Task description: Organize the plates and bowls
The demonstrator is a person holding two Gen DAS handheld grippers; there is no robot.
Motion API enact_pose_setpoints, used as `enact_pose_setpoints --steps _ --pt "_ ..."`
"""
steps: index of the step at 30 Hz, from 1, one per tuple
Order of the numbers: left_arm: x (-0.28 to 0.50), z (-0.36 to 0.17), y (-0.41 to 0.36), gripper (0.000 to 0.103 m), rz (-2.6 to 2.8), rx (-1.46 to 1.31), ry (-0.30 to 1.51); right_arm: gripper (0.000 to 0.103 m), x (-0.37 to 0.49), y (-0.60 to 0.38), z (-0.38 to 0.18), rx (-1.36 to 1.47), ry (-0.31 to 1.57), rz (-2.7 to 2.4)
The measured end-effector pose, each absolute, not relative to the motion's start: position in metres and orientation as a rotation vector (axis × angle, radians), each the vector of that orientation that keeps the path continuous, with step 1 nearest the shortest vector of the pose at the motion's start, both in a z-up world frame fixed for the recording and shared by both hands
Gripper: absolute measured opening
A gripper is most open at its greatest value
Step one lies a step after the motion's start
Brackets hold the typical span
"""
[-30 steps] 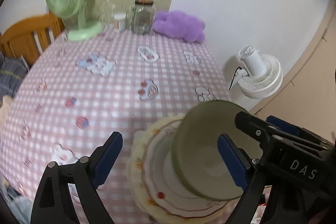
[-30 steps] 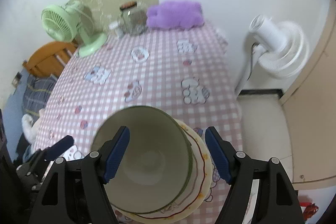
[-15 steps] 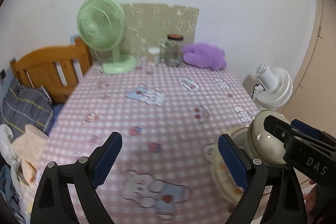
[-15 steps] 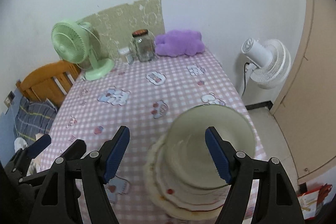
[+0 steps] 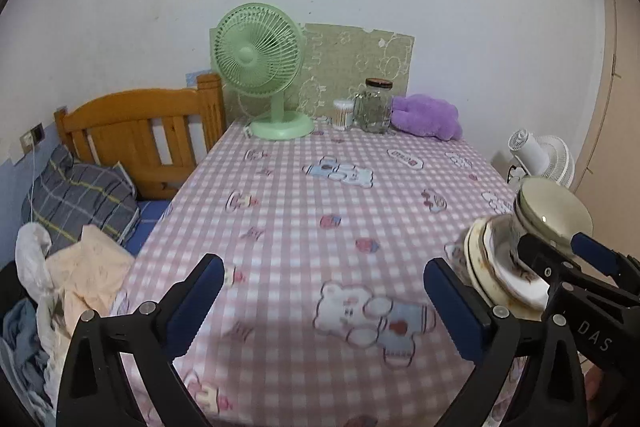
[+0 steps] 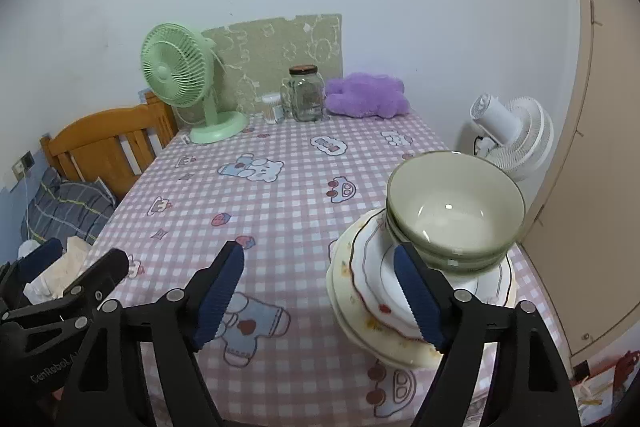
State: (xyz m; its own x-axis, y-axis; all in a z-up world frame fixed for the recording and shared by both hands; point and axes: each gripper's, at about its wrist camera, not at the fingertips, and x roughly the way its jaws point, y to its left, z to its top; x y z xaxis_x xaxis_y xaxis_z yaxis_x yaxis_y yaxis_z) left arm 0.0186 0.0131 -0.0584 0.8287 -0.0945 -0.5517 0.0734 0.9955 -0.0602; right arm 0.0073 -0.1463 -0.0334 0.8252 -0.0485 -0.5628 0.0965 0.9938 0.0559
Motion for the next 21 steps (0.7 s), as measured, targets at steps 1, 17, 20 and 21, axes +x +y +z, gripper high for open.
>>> enact_pose_setpoints --steps 1,17,20,21 --pt "0.012 -0.062 0.014 0.101 -0.087 -0.032 0.59 0.085 0.001 -0.144 -0.037 0.08 0.584 -0.08" --pt "-0.036 -0.075 0.03 0.103 -0.096 -0.058 0.536 0.086 -0.052 -0.125 -0.053 0.065 0.523 -0.077" --pt "-0.035 -0.072 0.028 0.103 -0.102 -0.047 0.527 0.086 -0.054 -0.127 -0.052 0.081 0.523 -0.085" --pt "-0.035 -0.071 0.027 0.103 -0.103 -0.044 0.523 0.086 -0.054 -0.128 -0.051 0.085 0.522 -0.089"
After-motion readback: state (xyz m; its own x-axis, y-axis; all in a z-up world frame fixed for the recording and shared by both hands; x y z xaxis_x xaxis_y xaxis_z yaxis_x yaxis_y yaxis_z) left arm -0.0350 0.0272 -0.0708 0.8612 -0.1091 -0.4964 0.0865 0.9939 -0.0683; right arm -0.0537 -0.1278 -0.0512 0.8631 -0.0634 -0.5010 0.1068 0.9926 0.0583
